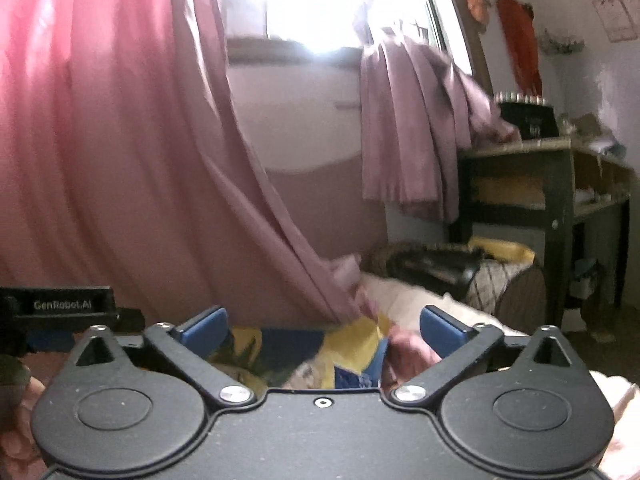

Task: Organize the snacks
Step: 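Open the left tool to drop the orange candy while the right tool releases the blue tube, then withdraw both open tools from the tray toward the yellow bar and green stick, then close the left tool on the green stick snack while the right tool grips the yellow bar, then lift and carry the green stick and yellow bar over the tray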

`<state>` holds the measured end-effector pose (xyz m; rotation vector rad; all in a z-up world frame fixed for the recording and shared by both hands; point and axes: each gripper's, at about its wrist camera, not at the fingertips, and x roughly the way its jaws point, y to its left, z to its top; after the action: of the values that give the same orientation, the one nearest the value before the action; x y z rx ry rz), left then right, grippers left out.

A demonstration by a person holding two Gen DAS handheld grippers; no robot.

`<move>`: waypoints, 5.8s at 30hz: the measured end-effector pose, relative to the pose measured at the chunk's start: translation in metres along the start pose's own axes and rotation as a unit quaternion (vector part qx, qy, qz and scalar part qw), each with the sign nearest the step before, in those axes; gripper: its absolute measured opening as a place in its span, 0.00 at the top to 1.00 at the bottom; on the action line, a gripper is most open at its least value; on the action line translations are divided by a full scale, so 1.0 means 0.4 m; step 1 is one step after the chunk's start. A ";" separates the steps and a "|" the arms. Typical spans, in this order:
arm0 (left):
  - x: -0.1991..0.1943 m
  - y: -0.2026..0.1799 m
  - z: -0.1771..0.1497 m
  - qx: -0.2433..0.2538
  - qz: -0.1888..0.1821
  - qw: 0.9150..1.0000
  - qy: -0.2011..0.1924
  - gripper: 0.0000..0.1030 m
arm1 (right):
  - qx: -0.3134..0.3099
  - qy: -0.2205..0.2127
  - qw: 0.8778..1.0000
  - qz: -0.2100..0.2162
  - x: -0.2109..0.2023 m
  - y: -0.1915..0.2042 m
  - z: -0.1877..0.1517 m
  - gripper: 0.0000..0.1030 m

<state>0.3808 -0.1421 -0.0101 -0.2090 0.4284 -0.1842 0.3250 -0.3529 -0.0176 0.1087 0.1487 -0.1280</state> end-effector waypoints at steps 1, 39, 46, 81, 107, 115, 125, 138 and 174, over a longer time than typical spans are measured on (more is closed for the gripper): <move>-0.027 0.002 0.004 0.003 0.002 1.000 -0.009 0.00 | -0.001 -0.006 1.000 0.000 -0.020 0.006 0.011 0.01; -0.574 0.274 -0.243 0.086 0.081 0.993 0.008 0.00 | -0.012 0.063 0.998 0.026 -0.550 0.240 -0.118 0.00; -0.539 0.335 -0.254 0.074 0.084 0.993 0.046 0.00 | -0.025 0.115 0.992 0.033 -0.517 0.273 -0.161 0.01; -0.284 0.476 -0.198 0.111 0.056 0.987 0.101 0.00 | -0.090 0.190 0.976 0.060 -0.247 0.440 -0.273 0.01; -0.175 0.464 -0.223 0.100 0.043 0.984 0.139 0.01 | -0.076 0.233 0.966 0.084 -0.024 0.533 -0.363 0.09; -0.172 0.436 -0.229 0.105 0.021 0.982 0.153 0.15 | -0.080 0.226 0.967 0.088 -0.041 0.519 -0.358 0.41; -0.171 0.431 -0.226 0.105 0.050 0.976 0.182 0.55 | -0.068 0.242 0.963 0.094 -0.075 0.483 -0.345 0.41; -0.236 0.384 -0.261 0.068 0.046 0.971 0.225 0.82 | -0.090 0.275 0.952 0.102 -0.222 0.443 -0.329 0.41; -0.168 0.347 -0.263 0.068 0.054 0.977 0.196 0.81 | -0.056 0.264 0.960 0.079 -0.188 0.424 -0.355 0.51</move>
<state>0.2941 -0.0107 -0.1105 -0.0127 0.8142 -0.1466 0.2541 -0.1602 -0.1289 0.0391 0.6780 0.0730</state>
